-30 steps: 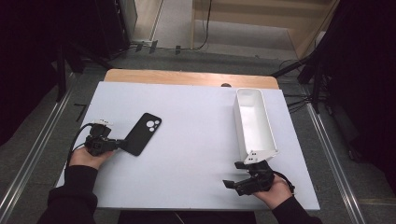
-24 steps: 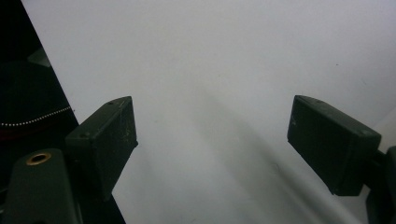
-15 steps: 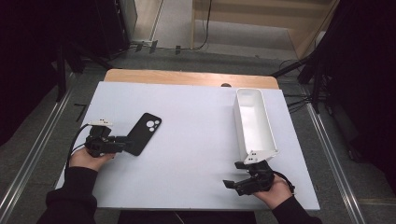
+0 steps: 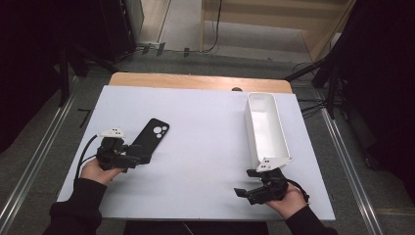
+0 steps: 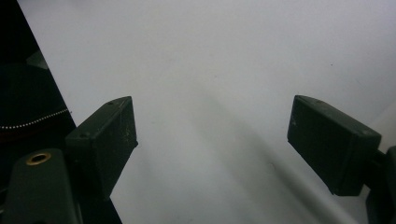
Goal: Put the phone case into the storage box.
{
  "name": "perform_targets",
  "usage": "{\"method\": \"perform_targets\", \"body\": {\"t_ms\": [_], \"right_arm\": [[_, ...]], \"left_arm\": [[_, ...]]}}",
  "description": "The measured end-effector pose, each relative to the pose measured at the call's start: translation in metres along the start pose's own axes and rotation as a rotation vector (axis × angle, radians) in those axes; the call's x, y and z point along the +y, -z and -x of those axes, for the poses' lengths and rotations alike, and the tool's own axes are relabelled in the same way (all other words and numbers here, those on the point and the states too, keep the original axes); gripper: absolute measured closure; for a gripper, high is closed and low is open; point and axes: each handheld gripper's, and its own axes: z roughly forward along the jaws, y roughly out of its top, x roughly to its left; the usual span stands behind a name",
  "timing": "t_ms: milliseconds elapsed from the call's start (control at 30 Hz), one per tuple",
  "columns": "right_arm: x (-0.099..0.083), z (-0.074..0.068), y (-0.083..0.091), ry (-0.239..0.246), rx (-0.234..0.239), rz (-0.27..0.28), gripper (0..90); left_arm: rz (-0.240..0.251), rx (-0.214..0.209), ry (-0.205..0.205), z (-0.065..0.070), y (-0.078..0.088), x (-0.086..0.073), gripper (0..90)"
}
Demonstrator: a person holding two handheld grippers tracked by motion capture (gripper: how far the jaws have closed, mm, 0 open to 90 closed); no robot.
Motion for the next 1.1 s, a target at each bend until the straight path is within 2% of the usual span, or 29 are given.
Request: {"method": "perform_targets", "body": {"t_ms": [333,467,633,900,1100], "right_arm": [[0.000,0.000,0.000,0.002,-0.004,-0.001,14.2],[0.000,0.000,0.000,0.002,-0.005,0.000,14.2],[0.000,0.000,-0.001,0.000,-0.005,-0.001,14.2],[-0.001,0.001,0.000,0.000,-0.005,0.001,14.2],[0.000,0.001,0.000,-0.004,-0.010,0.003,14.2]], "left_arm": [[-0.023,-0.039,-0.046,0.024,-0.006,0.001,27.4],[-0.015,-0.058,-0.054,0.031,-0.006,-0.001,27.4],[0.010,-0.103,-0.027,0.038,-0.004,-0.005,27.4],[-0.007,-0.099,-0.056,0.048,-0.003,-0.011,27.6],[-0.016,-0.101,-0.059,0.054,-0.002,-0.017,27.5]]}}
